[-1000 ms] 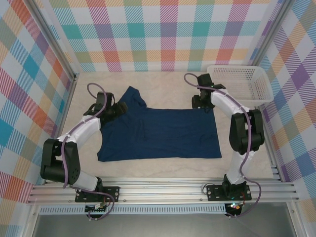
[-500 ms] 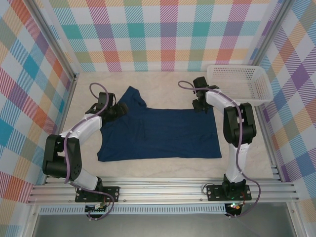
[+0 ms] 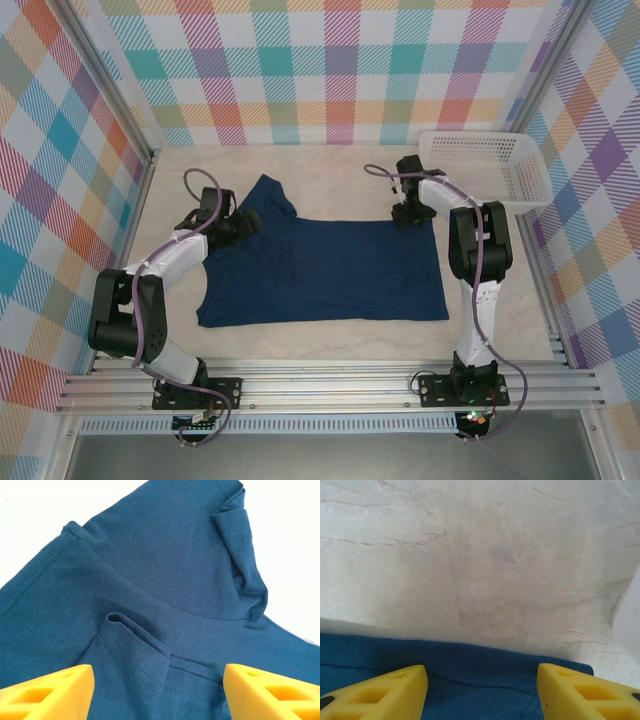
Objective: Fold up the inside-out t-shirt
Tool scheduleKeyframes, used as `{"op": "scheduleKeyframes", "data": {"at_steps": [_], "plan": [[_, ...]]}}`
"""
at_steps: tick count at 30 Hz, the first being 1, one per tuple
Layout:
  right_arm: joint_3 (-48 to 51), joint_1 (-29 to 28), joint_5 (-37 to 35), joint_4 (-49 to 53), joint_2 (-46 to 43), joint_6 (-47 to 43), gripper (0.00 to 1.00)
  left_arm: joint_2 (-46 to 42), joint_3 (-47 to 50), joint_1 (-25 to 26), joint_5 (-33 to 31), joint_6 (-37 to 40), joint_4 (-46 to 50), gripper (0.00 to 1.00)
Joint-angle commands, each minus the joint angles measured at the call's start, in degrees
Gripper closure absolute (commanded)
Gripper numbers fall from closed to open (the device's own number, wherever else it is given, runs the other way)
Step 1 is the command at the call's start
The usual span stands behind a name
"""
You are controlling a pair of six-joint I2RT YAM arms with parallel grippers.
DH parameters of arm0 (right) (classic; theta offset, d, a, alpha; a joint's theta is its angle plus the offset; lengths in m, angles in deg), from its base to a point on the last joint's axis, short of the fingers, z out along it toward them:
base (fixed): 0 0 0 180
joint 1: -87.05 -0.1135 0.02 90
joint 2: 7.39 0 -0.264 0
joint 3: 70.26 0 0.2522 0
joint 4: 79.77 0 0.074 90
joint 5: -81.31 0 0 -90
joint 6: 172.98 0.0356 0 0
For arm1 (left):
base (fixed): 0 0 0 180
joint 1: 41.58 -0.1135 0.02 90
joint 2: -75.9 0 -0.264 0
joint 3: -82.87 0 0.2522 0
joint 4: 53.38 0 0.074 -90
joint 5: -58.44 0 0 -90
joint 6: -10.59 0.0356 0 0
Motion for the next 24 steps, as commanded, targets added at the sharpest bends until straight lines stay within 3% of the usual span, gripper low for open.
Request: {"op": "scheduleKeyframes", "data": {"at_steps": [1,16,24], "plan": [[-0.64,0.64,5.86,5.89,2.38,1.7,0.44,0.57,0.02,0.02,-0.37,1.5,-0.17,0.31],[-1.23,0.74,8.37,3.39,3.46,1.59,0.87,4.27,-4.1,0.04,-0.18,1.42,-0.7,0.31],[3.82,-0.8,21.94,1.09,-4.2,1.0,0.9,4.66,-5.18,0.02,-0.08,1.23,-0.5,0.31]]}}
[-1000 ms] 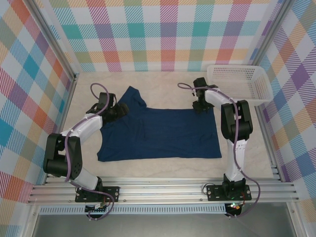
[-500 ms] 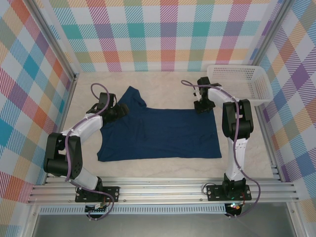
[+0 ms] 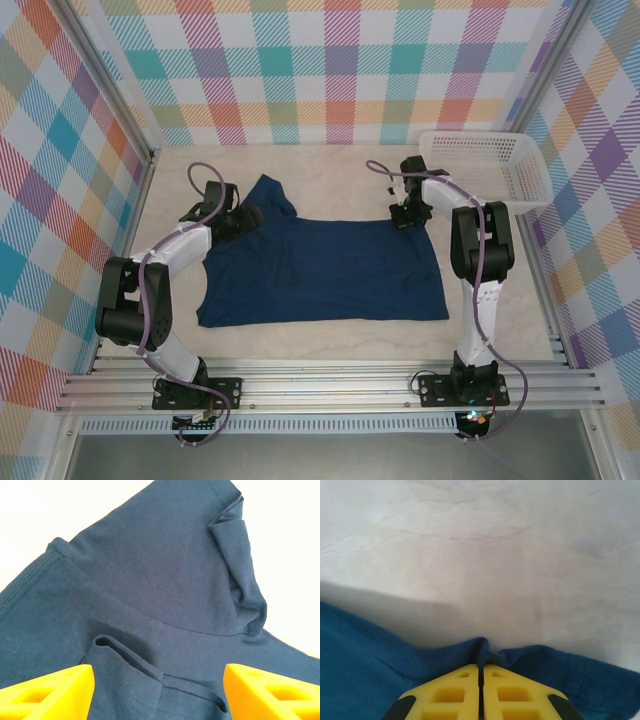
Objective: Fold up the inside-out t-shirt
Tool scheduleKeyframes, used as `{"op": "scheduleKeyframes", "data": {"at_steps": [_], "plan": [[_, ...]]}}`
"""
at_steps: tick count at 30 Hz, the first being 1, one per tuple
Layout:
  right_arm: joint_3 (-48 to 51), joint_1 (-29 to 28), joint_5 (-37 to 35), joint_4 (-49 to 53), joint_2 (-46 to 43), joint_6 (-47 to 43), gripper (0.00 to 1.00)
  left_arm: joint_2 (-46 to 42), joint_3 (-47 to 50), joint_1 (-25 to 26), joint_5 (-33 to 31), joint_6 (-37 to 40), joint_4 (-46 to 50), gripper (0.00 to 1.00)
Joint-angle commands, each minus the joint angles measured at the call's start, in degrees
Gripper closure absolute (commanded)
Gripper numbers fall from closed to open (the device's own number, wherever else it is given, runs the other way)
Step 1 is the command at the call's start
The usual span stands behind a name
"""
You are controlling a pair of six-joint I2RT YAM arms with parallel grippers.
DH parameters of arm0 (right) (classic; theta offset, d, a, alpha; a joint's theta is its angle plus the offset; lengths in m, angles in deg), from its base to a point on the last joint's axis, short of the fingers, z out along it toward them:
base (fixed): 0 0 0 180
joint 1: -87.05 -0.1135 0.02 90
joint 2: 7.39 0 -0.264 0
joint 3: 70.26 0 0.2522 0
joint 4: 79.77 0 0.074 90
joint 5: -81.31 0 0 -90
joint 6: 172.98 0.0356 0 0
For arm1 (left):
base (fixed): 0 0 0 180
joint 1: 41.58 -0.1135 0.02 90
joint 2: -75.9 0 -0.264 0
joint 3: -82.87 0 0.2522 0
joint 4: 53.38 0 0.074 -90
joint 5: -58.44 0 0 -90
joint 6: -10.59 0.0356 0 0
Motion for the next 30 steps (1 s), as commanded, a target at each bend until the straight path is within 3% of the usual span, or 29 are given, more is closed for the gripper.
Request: {"op": "scheduleKeyframes", "data": {"at_steps": [1,6,10,19,30], "plan": [[2.94,-1.57,6.91,0.3,-4.15,-0.68,0.89,0.26,-1.14,0.02,-0.03,1.16,-0.3,0.31],[1.81,-1.65,-1.12,2.65,-4.0,0.08,0.69,0.54,-0.95,0.05,0.04,1.46,-0.1,0.31],[0.99,-1.66,-6.77,2.1,-5.2,1.19,0.61,0.77,-0.98,0.0,-0.34,1.94,0.17,0.31],[3.76,-1.66,-12.83,-2.74,-8.04,1.97,0.6,0.74,-0.15,0.02,-0.38,1.99,-0.12,0.31],[-0.18,-1.66,-15.45,-1.07,-1.29,2.49,0.58,0.36,0.16,0.08,-0.51,2.04,-0.17,0.31]]}}
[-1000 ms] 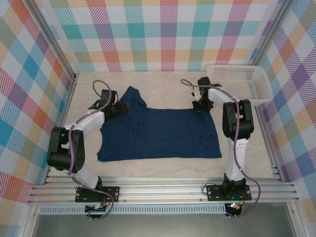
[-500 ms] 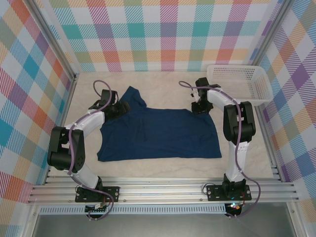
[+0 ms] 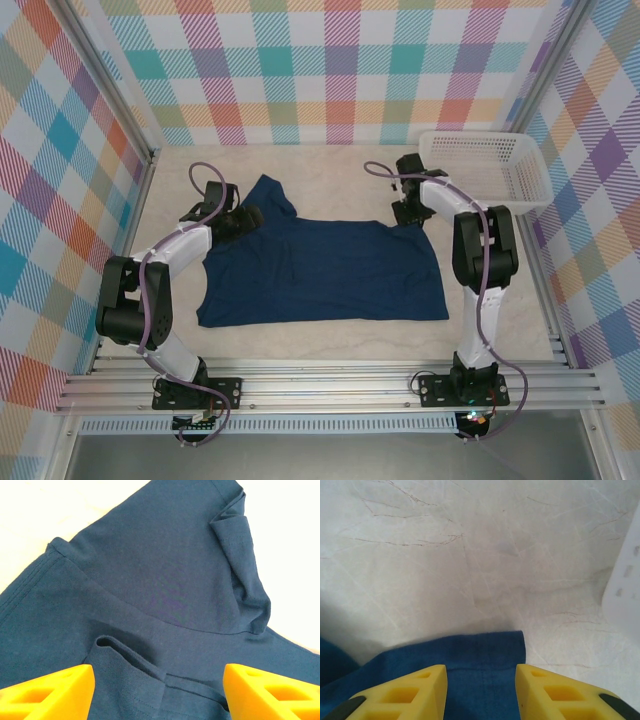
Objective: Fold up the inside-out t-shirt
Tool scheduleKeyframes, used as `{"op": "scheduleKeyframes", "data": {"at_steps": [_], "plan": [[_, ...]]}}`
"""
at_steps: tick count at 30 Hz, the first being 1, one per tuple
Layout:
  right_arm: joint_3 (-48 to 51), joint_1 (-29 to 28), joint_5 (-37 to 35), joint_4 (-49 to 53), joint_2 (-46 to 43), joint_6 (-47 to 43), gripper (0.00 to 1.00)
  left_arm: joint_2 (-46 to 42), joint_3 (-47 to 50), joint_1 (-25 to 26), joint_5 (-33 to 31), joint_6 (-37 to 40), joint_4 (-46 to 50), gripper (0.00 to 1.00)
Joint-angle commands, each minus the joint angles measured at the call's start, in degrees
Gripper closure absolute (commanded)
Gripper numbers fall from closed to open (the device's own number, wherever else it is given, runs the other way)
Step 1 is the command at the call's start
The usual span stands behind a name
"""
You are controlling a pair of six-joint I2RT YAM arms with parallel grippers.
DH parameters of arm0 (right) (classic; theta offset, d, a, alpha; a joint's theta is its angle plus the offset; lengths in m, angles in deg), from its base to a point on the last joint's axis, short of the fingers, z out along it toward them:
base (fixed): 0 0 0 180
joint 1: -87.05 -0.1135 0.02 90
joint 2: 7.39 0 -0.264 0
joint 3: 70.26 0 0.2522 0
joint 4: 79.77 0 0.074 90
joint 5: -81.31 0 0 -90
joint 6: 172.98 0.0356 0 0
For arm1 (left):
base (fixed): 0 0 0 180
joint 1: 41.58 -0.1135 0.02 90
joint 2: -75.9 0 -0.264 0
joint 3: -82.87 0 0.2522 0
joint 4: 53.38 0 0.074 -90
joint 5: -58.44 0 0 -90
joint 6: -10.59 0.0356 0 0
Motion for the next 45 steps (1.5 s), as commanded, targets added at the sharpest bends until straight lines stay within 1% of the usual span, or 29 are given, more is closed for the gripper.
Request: {"op": "scheduleKeyframes", "data": {"at_steps": [1,5,9,12,14,21,28,31,34,36,38,42,45], "plan": [[-1.76,0.14,-0.68,1.35,2.5,1.36,0.57,-0.04,0.29,0.02,-0.5,0.96,-0.28,0.31],[-1.97,0.22,-0.31,2.63,4.45,1.55,0.53,-0.08,0.3,0.06,-0.52,0.96,-0.39,0.31],[-2.04,0.62,0.46,4.42,5.72,4.22,0.51,-0.04,0.45,0.02,-0.53,0.98,-0.47,0.31],[-1.85,1.26,2.48,5.25,6.56,5.17,0.52,0.03,0.61,0.09,-0.64,0.96,-0.73,0.31],[-1.94,1.44,2.85,5.5,7.14,5.26,0.56,0.2,0.55,0.06,-0.59,0.97,-0.82,0.31],[-3.19,1.55,2.94,5.31,8.43,4.98,0.76,1.55,-0.67,0.0,-1.2,1.31,-0.99,0.31],[-3.74,1.55,2.26,4.11,8.15,3.68,0.95,5.08,-5.29,0.02,-1.21,1.98,-1.09,0.31],[-2.62,1.54,1.58,2.02,6.31,3.2,1.0,9.33,-9.86,0.06,-0.36,3.44,-0.61,0.31],[-1.31,1.48,1.36,0.42,4.42,2.95,1.0,15.99,-16.38,0.02,0.34,5.14,0.56,0.31],[-0.86,1.5,1.05,0.16,3.93,2.73,1.0,21.8,-23.11,0.02,1.59,6.55,3.5,0.31],[-0.56,1.45,0.89,0.09,3.56,2.52,1.0,27.21,-30.06,0.06,2.17,7.5,8.43,0.31],[-0.22,1.41,2.02,-0.32,2.89,2.52,1.0,37.63,-44.95,-0.06,0.61,8.76,16.79,0.33],[-0.36,1.38,2.49,-0.47,2.93,2.52,1.0,42.64,-51.89,0.07,3.73,9.3,19.45,0.35]]}}
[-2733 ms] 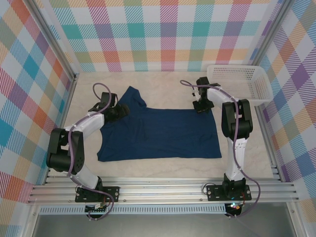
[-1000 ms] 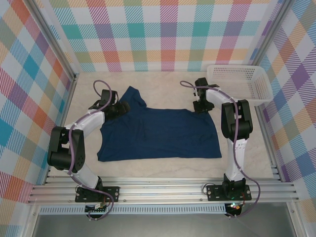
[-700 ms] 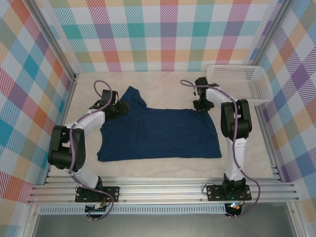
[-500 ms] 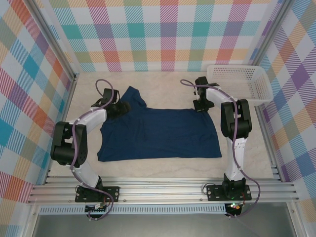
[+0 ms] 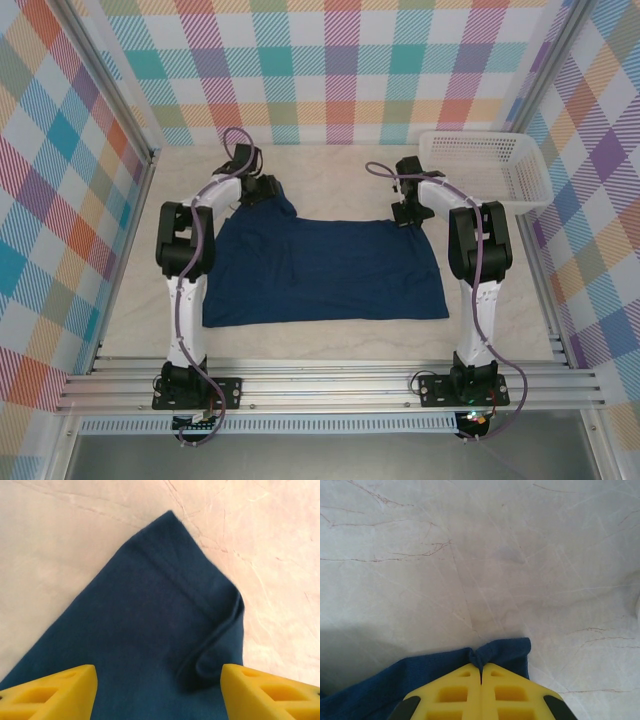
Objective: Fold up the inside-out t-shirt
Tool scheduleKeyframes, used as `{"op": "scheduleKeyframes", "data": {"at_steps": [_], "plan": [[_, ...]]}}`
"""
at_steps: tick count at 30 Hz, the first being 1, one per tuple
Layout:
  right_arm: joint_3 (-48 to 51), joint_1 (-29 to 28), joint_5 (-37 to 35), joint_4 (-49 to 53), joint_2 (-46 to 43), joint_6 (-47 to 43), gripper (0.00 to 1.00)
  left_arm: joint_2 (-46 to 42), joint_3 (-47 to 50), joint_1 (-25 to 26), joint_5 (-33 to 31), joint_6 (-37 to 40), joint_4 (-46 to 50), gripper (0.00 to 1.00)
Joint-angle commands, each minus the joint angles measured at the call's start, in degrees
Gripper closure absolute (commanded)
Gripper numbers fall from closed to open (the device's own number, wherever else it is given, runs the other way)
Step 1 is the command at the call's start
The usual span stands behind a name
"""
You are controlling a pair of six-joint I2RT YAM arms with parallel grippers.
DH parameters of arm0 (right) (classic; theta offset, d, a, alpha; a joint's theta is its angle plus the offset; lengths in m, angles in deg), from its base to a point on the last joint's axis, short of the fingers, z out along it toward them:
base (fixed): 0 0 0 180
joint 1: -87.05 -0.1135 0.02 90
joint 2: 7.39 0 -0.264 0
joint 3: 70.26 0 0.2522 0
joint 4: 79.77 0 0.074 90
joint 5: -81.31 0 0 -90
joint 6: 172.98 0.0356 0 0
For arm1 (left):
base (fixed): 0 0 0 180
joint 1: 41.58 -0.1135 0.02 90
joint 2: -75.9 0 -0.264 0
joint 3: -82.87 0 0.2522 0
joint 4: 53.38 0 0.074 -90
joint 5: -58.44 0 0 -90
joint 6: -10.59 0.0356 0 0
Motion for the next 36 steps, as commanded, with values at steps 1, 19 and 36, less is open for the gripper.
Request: {"op": "scheduleKeyframes", "data": {"at_steps": [1,19,36], "plan": [[1.19,0.19,1.15,0.35,-0.96,-1.26,1.0,3.83,-6.89,0.06,3.87,2.02,8.11,0.36],[1.26,0.01,1.65,0.7,-0.39,-1.26,1.0,12.78,-22.91,0.99,-3.78,5.76,13.27,0.4],[0.97,-0.17,1.6,1.14,-0.34,-1.24,1.0,26.56,-46.96,1.07,-5.33,8.1,25.47,0.42]]}}
